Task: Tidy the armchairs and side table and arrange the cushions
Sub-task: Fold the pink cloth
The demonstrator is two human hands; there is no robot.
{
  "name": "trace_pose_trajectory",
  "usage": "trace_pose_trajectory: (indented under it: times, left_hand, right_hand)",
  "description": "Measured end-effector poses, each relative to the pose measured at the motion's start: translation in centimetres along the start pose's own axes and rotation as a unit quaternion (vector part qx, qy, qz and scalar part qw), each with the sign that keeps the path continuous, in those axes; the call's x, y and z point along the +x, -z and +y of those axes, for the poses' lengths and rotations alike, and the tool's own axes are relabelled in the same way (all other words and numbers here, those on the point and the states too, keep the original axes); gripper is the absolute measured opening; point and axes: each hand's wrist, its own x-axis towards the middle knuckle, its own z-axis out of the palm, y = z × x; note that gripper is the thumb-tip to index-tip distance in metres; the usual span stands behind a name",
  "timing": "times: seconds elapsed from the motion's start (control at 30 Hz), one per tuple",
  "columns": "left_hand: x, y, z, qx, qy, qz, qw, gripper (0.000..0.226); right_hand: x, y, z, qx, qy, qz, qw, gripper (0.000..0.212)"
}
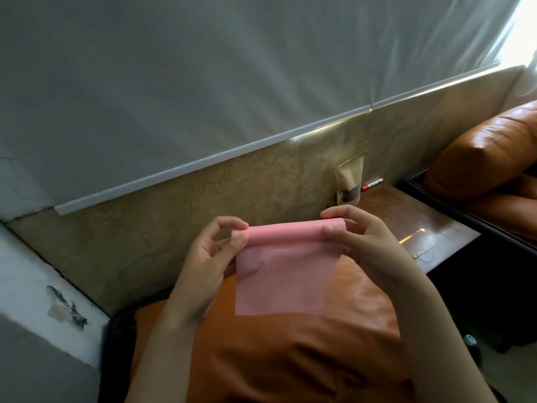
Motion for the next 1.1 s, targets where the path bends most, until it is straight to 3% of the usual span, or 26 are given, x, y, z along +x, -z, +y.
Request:
trace_pose_trajectory:
  times: [0.23, 0.7, 0.8, 0.93, 1.1]
  left_hand:
    - [-0.05, -0.22, -0.18, -0.012, 0.004, 0.012, 1.000, 0.035]
    - [-0.26, -0.10, -0.09, -0.006, -0.013, -0.018, 1.000, 0.027]
    - [-0.33, -0.19, -0.03, -0.017, -0.013, -0.012, 1.000, 0.023]
    - [-0.30, -0.27, -0.06, 0.014, -0.025, 0.010, 1.000, 0.023]
    - [-0.11, -0.43, -0.18, 0.031, -0.020, 0.029, 0.999, 0.022]
  right_hand:
    - [-0.13, -0.10, -0.09, -0.048, -0.005, 0.004, 0.999, 0.026]
    - [-0.36, 0.64, 0.04, 0.026, -0.001, -0.065, 0.998, 0.022]
    - [-0.23, 0.48, 0.05, 0.032, -0.008, -0.054, 0.998, 0.008]
    - [-0.08, 0.43, 0.21, 0.042, 0.002, -0.035, 0.998, 0.006]
    - [-0.04, 0.71, 0.26, 0.031, 0.004, -0.030, 0.999, 0.031]
